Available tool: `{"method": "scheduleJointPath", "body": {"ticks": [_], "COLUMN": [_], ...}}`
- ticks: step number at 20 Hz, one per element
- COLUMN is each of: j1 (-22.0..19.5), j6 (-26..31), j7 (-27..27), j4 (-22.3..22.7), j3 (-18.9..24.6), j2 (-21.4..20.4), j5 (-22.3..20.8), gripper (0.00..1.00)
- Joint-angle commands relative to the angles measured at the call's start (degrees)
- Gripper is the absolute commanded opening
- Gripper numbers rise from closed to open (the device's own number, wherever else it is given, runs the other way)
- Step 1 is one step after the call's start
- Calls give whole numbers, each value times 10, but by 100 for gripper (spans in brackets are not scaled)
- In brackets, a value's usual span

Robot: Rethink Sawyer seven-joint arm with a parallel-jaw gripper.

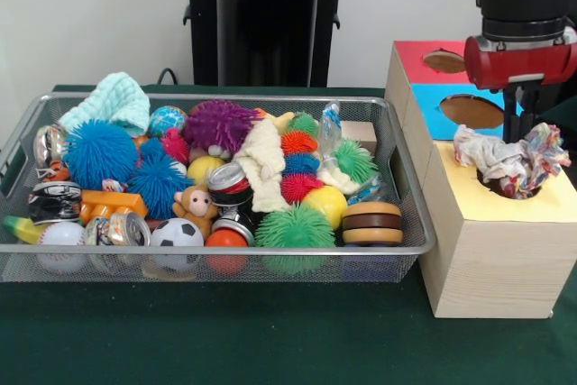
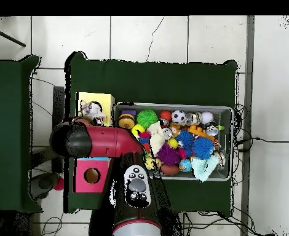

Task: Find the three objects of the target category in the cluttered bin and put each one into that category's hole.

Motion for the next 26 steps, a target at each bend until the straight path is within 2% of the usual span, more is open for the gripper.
{"method": "scheduleJointPath", "body": {"ticks": [1, 14, 26], "j1": [-6, 3, 9], "j6": [-61, -93, -71], "j7": [129, 100, 33], "j4": [34, 17, -28], "j3": [19, -4, -35], "j2": [29, 40, 62], "j5": [10, -14, -71], "gripper": [0, 0, 0]}}
